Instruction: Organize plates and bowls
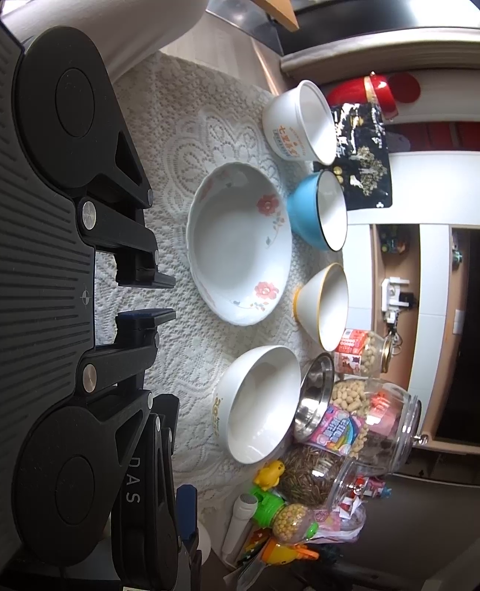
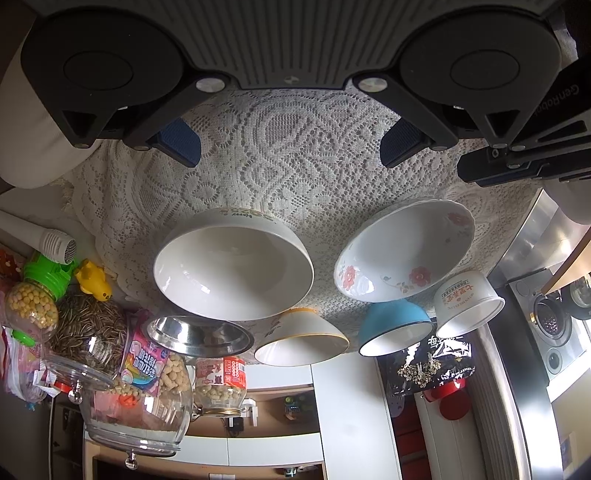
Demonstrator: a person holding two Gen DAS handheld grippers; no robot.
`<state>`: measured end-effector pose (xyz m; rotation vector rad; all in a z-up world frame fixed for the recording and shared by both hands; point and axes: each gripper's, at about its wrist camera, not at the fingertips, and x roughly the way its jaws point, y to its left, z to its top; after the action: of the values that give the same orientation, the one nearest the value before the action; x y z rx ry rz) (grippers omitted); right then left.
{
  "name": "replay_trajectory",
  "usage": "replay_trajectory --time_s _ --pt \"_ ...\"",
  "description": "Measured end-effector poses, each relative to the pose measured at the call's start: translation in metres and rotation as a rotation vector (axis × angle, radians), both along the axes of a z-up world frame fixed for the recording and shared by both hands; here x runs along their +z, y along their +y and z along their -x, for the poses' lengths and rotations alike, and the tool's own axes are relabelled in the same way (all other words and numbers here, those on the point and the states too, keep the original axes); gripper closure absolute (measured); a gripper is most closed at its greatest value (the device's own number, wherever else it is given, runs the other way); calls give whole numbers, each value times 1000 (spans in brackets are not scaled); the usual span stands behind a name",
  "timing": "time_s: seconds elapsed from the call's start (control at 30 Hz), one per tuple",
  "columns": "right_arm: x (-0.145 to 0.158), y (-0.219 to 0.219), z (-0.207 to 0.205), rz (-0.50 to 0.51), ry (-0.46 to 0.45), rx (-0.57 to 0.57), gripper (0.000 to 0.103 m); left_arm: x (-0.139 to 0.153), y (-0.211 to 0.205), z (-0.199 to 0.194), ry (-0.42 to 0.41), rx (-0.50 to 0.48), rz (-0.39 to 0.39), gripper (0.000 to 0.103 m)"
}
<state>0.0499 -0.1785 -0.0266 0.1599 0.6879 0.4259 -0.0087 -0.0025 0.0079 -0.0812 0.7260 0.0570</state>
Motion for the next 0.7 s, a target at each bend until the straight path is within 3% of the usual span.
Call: replay_trajectory --time_s 0.7 --pt "5 0 2 -5 -7 3 0 3 -2 2 -18 -3 -3 89"
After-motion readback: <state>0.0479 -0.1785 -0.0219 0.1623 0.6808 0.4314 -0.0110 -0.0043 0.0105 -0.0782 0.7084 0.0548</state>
